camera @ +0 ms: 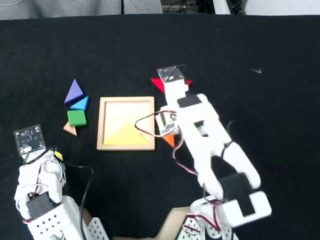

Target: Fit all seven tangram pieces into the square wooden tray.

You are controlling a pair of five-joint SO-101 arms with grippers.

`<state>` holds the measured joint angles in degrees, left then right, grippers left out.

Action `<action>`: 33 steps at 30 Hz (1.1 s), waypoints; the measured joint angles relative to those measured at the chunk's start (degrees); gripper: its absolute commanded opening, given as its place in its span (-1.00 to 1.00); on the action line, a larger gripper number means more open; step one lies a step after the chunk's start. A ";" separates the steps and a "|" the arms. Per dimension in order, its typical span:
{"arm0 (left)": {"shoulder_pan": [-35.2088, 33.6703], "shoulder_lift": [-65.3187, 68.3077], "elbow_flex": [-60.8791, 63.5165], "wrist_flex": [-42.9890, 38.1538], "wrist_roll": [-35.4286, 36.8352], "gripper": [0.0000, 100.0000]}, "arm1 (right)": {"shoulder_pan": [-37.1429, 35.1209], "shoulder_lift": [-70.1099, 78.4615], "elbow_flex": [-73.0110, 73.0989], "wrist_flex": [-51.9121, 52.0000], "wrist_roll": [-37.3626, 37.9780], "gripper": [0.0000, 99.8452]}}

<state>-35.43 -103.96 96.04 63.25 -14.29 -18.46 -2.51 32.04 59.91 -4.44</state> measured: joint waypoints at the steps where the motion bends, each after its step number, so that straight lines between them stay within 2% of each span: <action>1: 0.00 0.00 0.00 0.00 0.00 -0.68 | -0.44 1.05 -0.53 0.00 -1.14 -0.48; 7: 0.00 0.00 0.00 0.00 0.00 -0.68 | -4.40 4.04 -1.41 0.00 -3.25 -0.48; 18: 0.00 0.00 0.00 0.00 0.00 -0.68 | -4.31 9.49 -1.41 -6.07 -3.25 -0.48; 24: 0.00 0.00 0.00 0.00 0.00 -0.68 | -3.34 13.36 -4.48 -5.63 -3.43 -0.49; 30: 0.00 0.00 0.00 0.00 0.00 -0.68 | -0.97 14.33 -5.71 -4.75 -3.43 -0.86; 33: 0.00 0.00 0.00 0.00 0.00 -0.68 | 0.18 14.33 -5.71 -4.75 -3.43 -0.88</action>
<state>-35.43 -103.96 96.04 63.25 -14.29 -18.29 11.82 26.33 55.16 -7.87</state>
